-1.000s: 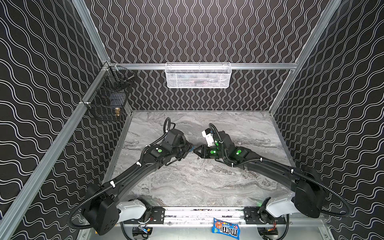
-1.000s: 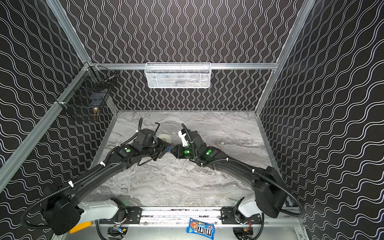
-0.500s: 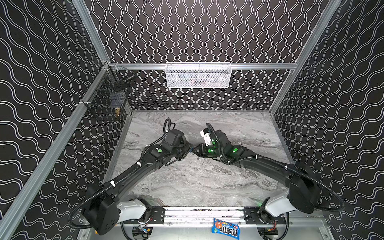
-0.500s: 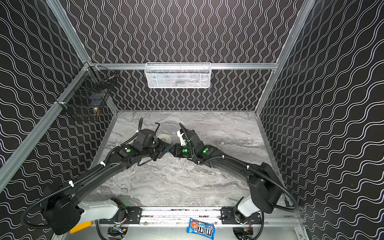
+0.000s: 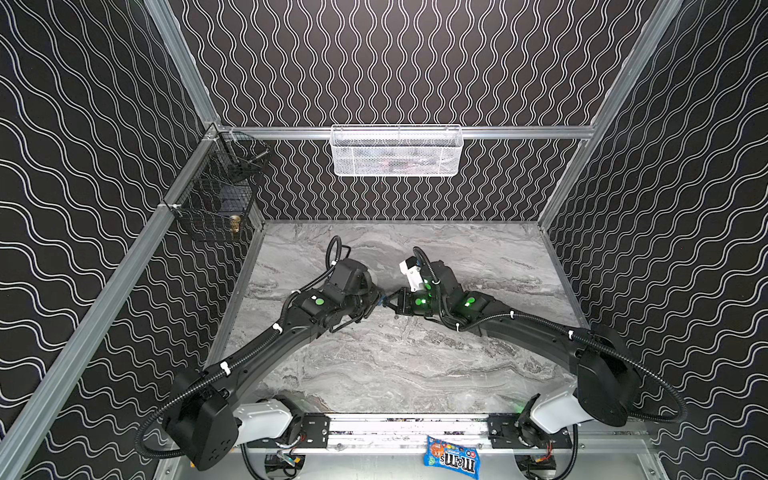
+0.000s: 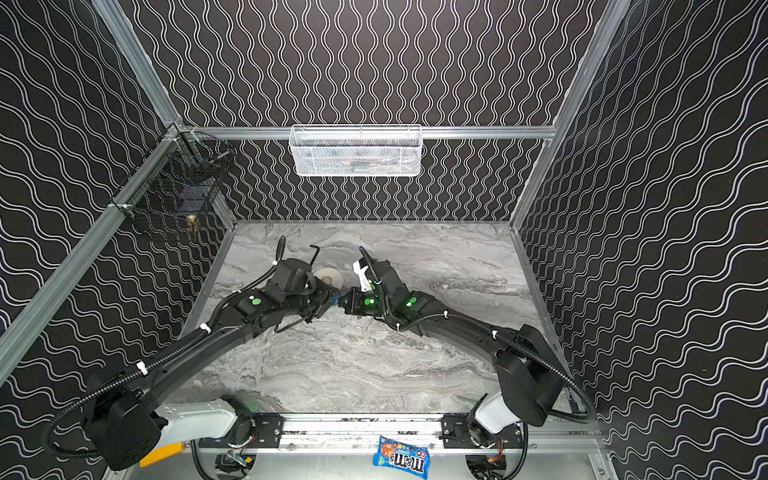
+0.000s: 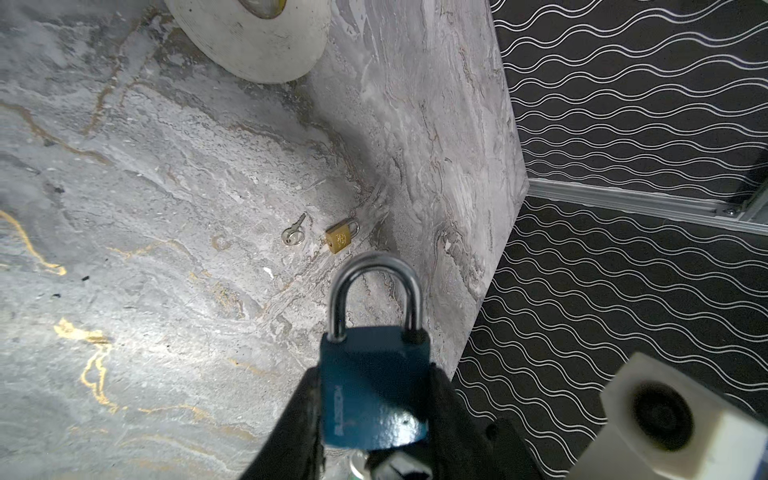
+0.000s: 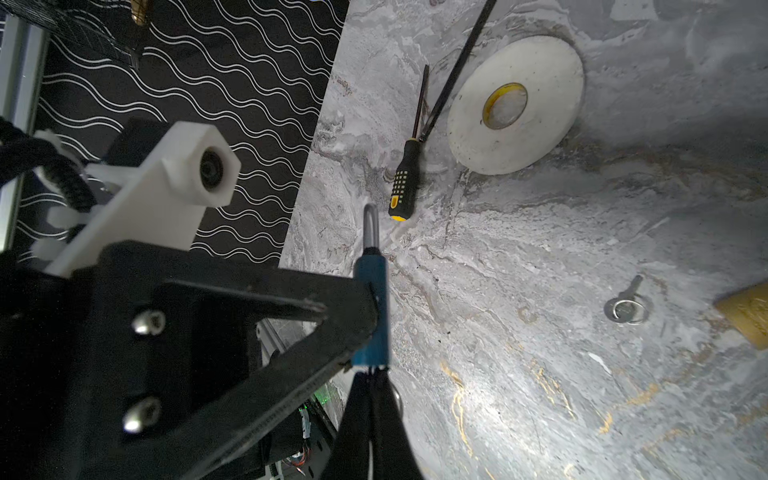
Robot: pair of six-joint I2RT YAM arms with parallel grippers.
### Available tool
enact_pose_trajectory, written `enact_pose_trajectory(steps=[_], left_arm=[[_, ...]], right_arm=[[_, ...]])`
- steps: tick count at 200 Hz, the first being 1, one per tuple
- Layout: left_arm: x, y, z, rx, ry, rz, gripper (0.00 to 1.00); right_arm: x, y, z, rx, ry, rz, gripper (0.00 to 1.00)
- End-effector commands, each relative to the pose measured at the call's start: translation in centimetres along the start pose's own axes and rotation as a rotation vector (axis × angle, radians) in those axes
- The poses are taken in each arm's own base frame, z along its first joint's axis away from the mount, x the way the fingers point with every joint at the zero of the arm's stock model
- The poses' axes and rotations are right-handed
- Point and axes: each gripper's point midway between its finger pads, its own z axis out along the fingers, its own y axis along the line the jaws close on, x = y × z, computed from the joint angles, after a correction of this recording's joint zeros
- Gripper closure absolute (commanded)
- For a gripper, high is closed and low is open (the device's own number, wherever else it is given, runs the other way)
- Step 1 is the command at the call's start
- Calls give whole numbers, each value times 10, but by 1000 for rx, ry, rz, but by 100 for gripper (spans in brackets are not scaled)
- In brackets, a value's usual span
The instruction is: Unlock with the key
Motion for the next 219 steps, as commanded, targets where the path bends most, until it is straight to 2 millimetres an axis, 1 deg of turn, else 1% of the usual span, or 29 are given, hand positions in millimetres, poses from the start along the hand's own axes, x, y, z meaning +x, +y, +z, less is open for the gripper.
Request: enact_pose_trajectory(steps=[1,38,66,82,104,111,126,139,173,186,210,219], left_arm=[[-3,-20,-3,81,-13,-5,97],[-3,-21,-5,88,-11,-8,97],[-1,-19,-5,76,-5,-5,90],[-1,-16,-4,66,-3,-3,83],[0,-13,-3,46,2,4,76],[0,-11,-3,37,3,5,72],[1,-10,-2,24,11,11,66],[2,-9,0,16,16,15,57],[6,-8,4,4,39,23,45],[6,-8,5,-4,44,26,43],[7,-9,6,0,47,33,44],[6,-7,6,-11,43,32,44]], right_arm=[[-2,12,-3,-44,0,-15,99],[-1,8,-2,-24,-1,-11,100],[-1,15,-4,-44,-6,-27,100],[-1,20,-4,-54,-10,-42,100],[-1,23,-5,-62,-19,-47,100],[-1,24,-6,-61,-24,-48,100],[-2,21,-6,-42,-32,-47,100],[-3,22,-8,-49,-40,-53,100],[-2,26,-9,-63,-47,-68,100],[-2,26,-9,-64,-53,-70,100],[-1,20,-6,-34,-47,-59,100],[-1,21,-6,-41,-52,-59,100]])
